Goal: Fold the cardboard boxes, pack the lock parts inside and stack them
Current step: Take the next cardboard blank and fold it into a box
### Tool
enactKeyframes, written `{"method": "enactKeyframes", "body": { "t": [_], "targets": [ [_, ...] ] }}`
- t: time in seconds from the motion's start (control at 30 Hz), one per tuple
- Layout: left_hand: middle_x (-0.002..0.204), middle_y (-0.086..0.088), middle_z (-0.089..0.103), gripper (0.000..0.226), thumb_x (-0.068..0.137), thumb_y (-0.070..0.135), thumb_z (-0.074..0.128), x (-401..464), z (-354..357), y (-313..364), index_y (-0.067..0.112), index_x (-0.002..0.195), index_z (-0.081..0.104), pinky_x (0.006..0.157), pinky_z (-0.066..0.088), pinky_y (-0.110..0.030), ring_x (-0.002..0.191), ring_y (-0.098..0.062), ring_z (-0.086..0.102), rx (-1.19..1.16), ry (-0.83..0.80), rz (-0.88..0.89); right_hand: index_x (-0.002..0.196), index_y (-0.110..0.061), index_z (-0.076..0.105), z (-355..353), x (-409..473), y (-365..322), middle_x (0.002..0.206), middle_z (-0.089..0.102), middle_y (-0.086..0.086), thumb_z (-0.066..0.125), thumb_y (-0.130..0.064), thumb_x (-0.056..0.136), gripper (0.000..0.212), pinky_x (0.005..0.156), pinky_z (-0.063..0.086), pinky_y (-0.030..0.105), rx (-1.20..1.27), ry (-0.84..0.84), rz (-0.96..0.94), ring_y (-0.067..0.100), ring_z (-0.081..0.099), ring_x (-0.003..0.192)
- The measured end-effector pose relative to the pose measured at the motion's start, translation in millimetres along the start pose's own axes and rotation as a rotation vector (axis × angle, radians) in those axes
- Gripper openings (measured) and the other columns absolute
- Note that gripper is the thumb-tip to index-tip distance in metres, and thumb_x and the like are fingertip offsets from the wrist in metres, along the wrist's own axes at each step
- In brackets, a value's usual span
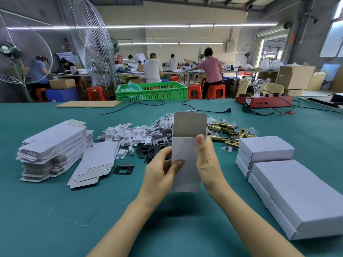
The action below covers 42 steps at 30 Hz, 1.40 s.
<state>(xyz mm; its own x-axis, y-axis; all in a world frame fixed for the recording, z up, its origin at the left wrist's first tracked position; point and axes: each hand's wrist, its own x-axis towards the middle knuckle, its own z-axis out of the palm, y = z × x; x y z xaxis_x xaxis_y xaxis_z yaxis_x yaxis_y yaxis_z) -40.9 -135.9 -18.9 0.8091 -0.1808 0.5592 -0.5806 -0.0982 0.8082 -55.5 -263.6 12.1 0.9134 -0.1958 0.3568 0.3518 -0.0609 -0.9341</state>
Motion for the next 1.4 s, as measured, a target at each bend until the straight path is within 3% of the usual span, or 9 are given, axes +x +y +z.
{"method": "enactKeyframes", "body": {
  "t": [0.27,0.4,0.57,0.7,0.93,1.07,1.2,1.33,1.4],
  "targets": [
    [0.114,0.019,0.066,0.041,0.097,0.012,0.057,3.4,4.8,8.3,0.036,0.128,0.046,0.085,0.056,-0.024,0.096,-0.007,0.07,-0.034,-0.178,-0.074,0.134,-0.027,0.051,-8.3,6.4,-1.0,0.13,0.06,0.002,0.024,-0.086,0.073,0.09,0.108,0.039,0.047,0.094,0.075,0.101,0.021,0.055,0.123],
    [0.112,0.025,0.065,0.046,0.088,0.025,0.051,4.5,9.4,14.6,0.037,0.132,0.042,0.091,0.052,-0.022,0.099,0.001,0.065,-0.09,-0.177,-0.128,0.113,-0.031,0.057,-6.1,4.2,-0.7,0.115,0.064,0.01,0.023,-0.077,0.079,0.066,0.101,0.045,0.047,0.075,0.091,0.06,0.026,0.059,0.11],
    [0.122,0.003,0.068,0.041,0.099,0.047,0.043,9.5,9.7,27.1,0.021,0.128,0.054,0.095,0.05,-0.034,0.111,-0.015,0.063,-0.395,-0.137,-0.236,0.125,-0.043,0.049,-2.8,2.2,-2.4,0.126,0.055,-0.015,0.02,-0.079,0.078,0.066,0.1,0.035,0.009,0.021,0.071,-0.007,-0.015,0.047,0.115],
    [0.119,-0.009,0.071,0.059,0.091,0.06,0.034,18.8,0.8,40.4,0.018,0.118,0.067,0.082,0.053,-0.032,0.099,-0.018,0.066,-0.606,-0.062,-0.43,0.149,-0.019,0.032,2.8,3.8,-0.4,0.153,0.037,0.001,0.021,-0.096,0.061,0.118,0.119,0.022,0.044,0.079,-0.028,0.047,0.016,0.03,0.143],
    [0.124,-0.01,0.068,0.045,0.1,0.045,0.042,27.7,-8.7,45.6,0.018,0.122,0.07,0.094,0.054,-0.037,0.114,-0.024,0.065,-0.741,-0.106,-0.505,0.143,-0.023,0.041,9.3,-0.8,0.5,0.141,0.052,-0.002,0.023,-0.087,0.067,0.101,0.115,0.03,0.044,0.101,-0.052,0.058,0.015,0.043,0.135],
    [0.119,-0.011,0.071,0.038,0.099,0.034,0.044,26.9,-5.7,42.8,0.014,0.122,0.067,0.085,0.058,-0.03,0.106,-0.021,0.069,-0.728,-0.064,-0.504,0.14,-0.025,0.043,13.2,-4.3,1.2,0.138,0.053,-0.004,0.021,-0.085,0.07,0.094,0.114,0.032,0.04,0.09,-0.046,0.041,0.011,0.045,0.131],
    [0.11,-0.01,0.074,0.035,0.1,0.031,0.042,27.7,-7.4,40.0,0.015,0.113,0.071,0.074,0.059,-0.026,0.096,-0.018,0.072,-0.665,0.015,-0.506,0.118,-0.017,0.047,18.7,-8.4,4.7,0.122,0.056,0.016,0.021,-0.074,0.083,0.072,0.102,0.043,0.044,0.067,-0.029,0.025,0.03,0.053,0.115],
    [0.106,-0.006,0.075,0.034,0.101,0.031,0.041,25.4,-3.6,41.2,0.02,0.107,0.074,0.067,0.057,-0.023,0.09,-0.015,0.073,-0.63,0.069,-0.488,0.111,-0.021,0.051,18.9,-6.4,-1.0,0.123,0.055,0.015,0.025,-0.075,0.084,0.065,0.098,0.043,0.031,0.061,-0.033,0.059,0.025,0.051,0.114],
    [0.106,-0.003,0.075,0.031,0.101,0.029,0.041,23.7,-0.7,41.0,0.025,0.11,0.071,0.069,0.058,-0.024,0.089,-0.013,0.072,-0.612,0.078,-0.468,0.117,-0.016,0.056,17.8,-4.9,-4.5,0.121,0.06,0.014,0.029,-0.062,0.092,0.059,0.103,0.042,0.042,0.109,-0.04,0.082,0.027,0.054,0.116]
  ]
}}
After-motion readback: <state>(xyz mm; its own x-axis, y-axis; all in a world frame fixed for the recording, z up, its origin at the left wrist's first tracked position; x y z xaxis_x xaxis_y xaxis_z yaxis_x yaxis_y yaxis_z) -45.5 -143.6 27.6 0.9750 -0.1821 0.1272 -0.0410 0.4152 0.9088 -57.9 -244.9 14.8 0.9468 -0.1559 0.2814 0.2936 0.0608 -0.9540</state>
